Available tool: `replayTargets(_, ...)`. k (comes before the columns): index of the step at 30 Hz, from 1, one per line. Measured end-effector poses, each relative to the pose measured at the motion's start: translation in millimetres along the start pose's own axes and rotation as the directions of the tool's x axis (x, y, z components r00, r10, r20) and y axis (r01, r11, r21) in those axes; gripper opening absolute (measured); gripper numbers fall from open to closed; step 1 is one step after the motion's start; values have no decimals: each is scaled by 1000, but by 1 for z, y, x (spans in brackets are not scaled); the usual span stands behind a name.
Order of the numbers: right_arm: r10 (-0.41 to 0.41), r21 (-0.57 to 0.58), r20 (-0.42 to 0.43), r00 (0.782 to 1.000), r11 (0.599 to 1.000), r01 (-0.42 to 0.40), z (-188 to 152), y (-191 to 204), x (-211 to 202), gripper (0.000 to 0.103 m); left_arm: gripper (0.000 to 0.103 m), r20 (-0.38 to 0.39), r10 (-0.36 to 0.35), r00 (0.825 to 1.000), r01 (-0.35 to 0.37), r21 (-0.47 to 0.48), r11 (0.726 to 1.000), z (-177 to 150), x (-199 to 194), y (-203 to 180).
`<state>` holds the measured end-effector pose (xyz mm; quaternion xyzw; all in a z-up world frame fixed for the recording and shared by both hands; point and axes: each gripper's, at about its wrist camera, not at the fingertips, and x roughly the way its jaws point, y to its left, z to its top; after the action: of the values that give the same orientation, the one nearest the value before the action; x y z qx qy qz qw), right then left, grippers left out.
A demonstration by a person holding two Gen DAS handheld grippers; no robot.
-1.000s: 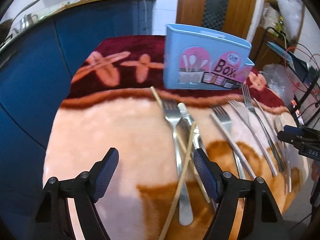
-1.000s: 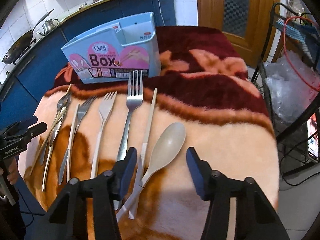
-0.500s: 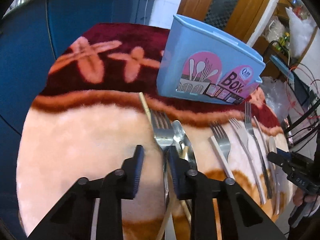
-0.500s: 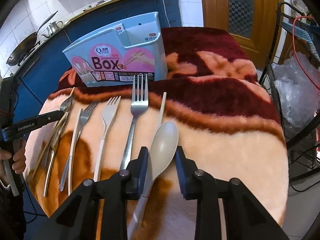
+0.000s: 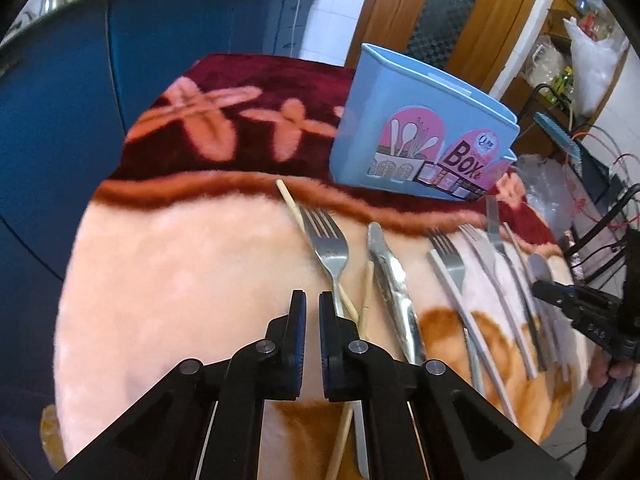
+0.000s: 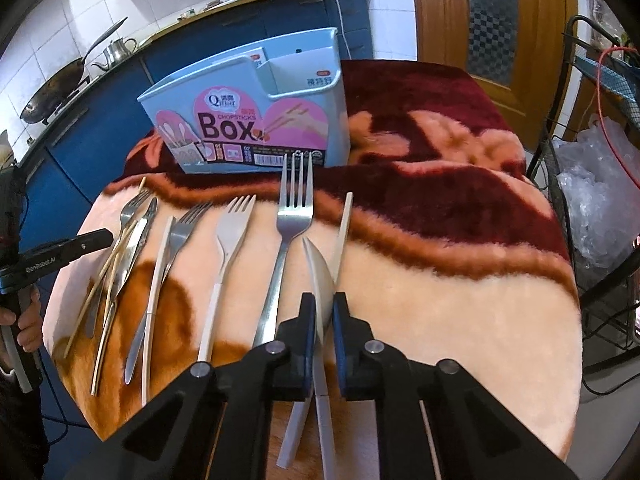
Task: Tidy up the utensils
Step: 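Close the left tool on a silver fork while the right tool closes on the beige wooden spoon, then lift the fork with the left tool while the right tool lifts the spoon toward the blue box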
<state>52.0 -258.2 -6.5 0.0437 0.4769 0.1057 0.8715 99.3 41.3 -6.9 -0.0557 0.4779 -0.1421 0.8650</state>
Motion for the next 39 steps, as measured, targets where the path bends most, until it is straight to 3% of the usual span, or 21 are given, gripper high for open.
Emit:
replayTargets(3,3,-6,-18,1000,1000,-3,2,-1,1,11,6,-32,-48,998,48,-4,999,0,1,0)
replayTargets(17,6,-55,-76,997,998,-11,10,-1,10,12,9,-120,-83,989,83,-5,997,20,21,-1)
replayTargets(21,18,-62,-62,998,998,-22,12,0,9,12,2,-117,-116,986,115,-17,993,19,20,1)
replayTargets(26,35,-45,4,999,998,-35,11,-1,-1,9,1,-67,-128,990,125,-43,991,14,11,6)
replayTargets(29,43,-40,66,997,998,-40,11,-2,-13,9,1,-3,-66,998,66,-40,997,12,-3,11)
replayTargets(32,55,-37,118,991,998,-51,12,-2,-22,9,1,54,-50,997,52,-40,998,13,-19,12)
replayTargets(35,71,-37,179,981,997,-66,13,0,-32,9,0,136,-50,989,54,-26,998,15,-40,6)
replayTargets(39,85,-46,259,962,996,-76,15,4,-43,9,0,254,-41,966,38,17,999,18,-65,-8)
